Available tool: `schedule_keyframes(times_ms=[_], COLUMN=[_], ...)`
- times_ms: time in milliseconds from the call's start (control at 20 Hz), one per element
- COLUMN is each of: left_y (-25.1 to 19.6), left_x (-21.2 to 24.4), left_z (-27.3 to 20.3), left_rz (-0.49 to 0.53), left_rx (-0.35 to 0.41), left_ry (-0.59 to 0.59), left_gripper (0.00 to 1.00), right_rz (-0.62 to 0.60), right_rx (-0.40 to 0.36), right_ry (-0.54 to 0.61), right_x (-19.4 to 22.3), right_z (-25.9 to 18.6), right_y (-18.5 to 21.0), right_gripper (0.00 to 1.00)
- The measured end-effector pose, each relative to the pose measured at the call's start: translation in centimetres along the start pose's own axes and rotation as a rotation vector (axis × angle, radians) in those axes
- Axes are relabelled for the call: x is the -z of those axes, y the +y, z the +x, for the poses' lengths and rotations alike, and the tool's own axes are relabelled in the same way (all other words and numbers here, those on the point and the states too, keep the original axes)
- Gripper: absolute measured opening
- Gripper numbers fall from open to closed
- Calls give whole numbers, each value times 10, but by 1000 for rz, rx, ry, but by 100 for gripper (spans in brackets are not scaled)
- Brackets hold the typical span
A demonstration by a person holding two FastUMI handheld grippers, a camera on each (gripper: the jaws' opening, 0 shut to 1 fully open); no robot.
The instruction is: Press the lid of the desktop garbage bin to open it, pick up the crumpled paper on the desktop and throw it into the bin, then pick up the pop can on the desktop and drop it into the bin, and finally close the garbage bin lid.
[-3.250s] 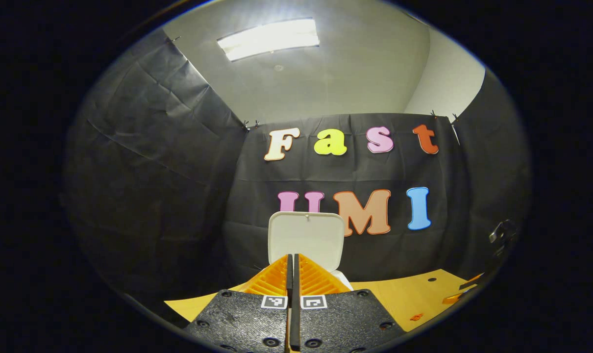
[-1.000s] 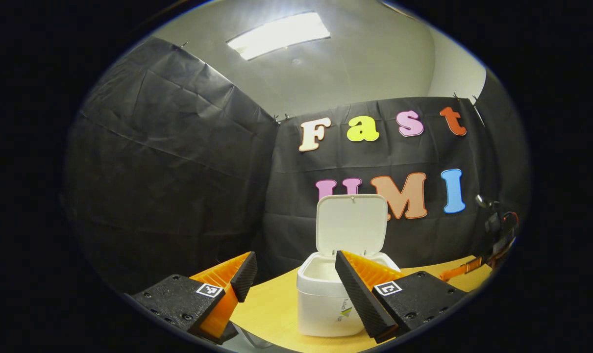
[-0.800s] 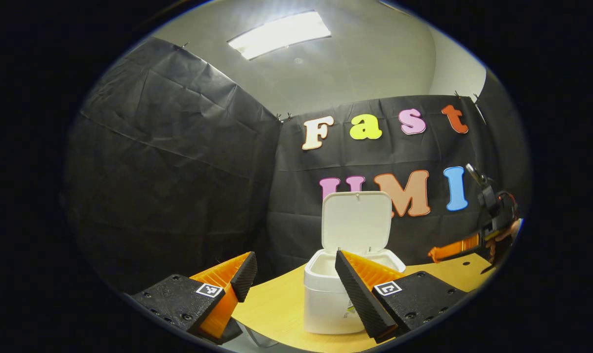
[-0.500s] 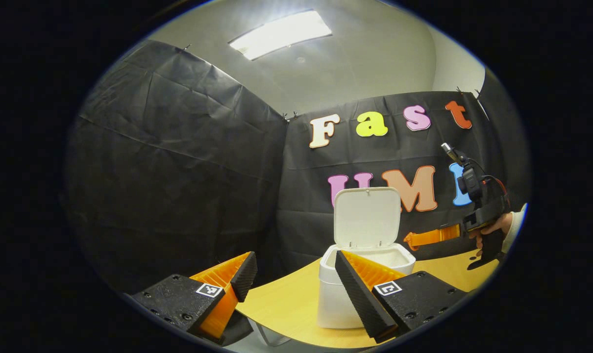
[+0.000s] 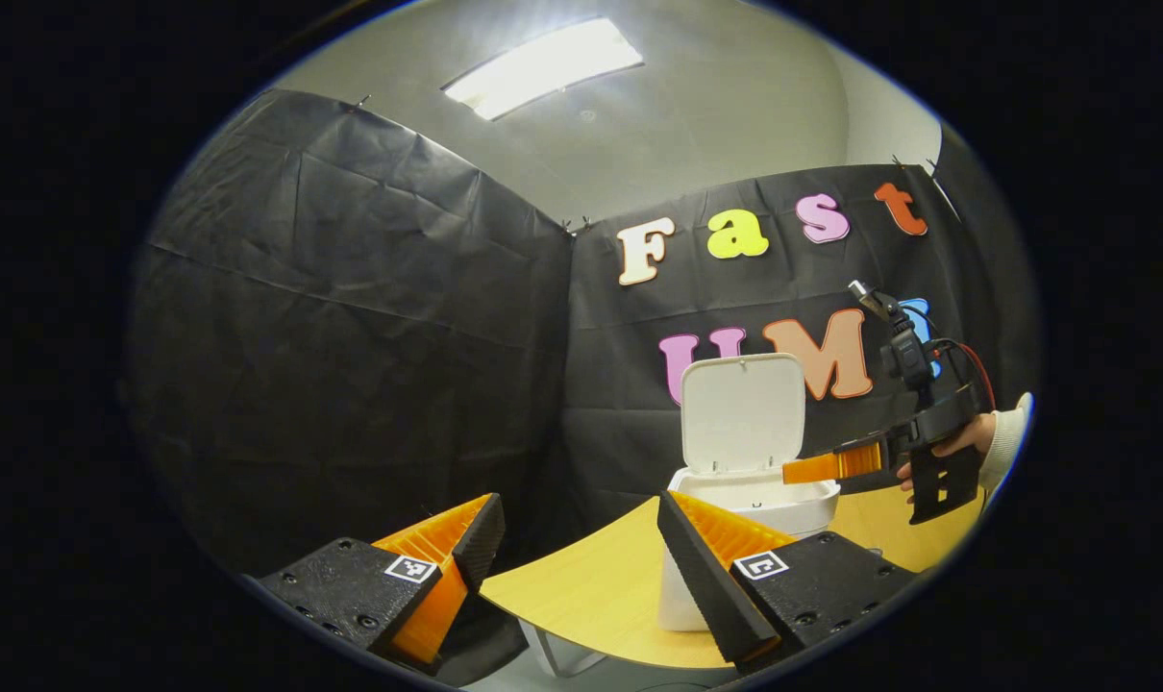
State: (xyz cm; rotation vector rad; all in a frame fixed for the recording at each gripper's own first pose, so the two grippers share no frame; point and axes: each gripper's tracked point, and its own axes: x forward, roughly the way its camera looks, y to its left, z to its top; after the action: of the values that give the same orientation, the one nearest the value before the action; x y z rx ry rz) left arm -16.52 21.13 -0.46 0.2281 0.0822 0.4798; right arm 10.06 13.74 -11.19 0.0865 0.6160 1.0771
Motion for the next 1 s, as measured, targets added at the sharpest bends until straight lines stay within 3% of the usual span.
schedule_keyframes(times_ms=[150,350,400,550,650,750,800,1000], left_y=[-27,-86,-109,-176,-224,-265,-285,-344], left_x=[-1,-7,-12,-36,-43,-31,-22,28], left_z=[4,11,14,13,10,10,9,11], left_rz=[-7,-20,-28,-64,-99,-113,-118,-130], left_rx=[74,232,289,466,579,662,702,809], left_ry=[-6,-19,-25,-80,-113,-99,-84,-12], left_gripper=[95,99,96,99,95,100,95,95], right_rz=[25,40,52,83,113,172,208,304], right_rx=[88,222,262,405,505,581,615,785], right_ry=[-77,-174,-189,-221,-221,-225,-240,-264], right_x=[-14,-30,-30,-16,0,17,24,58], right_z=[-21,-80,-99,-161,-206,-249,-274,-346], right_y=[-27,-74,-88,-136,-165,-180,-186,-208], right_gripper=[95,98,94,98,98,98,98,98])
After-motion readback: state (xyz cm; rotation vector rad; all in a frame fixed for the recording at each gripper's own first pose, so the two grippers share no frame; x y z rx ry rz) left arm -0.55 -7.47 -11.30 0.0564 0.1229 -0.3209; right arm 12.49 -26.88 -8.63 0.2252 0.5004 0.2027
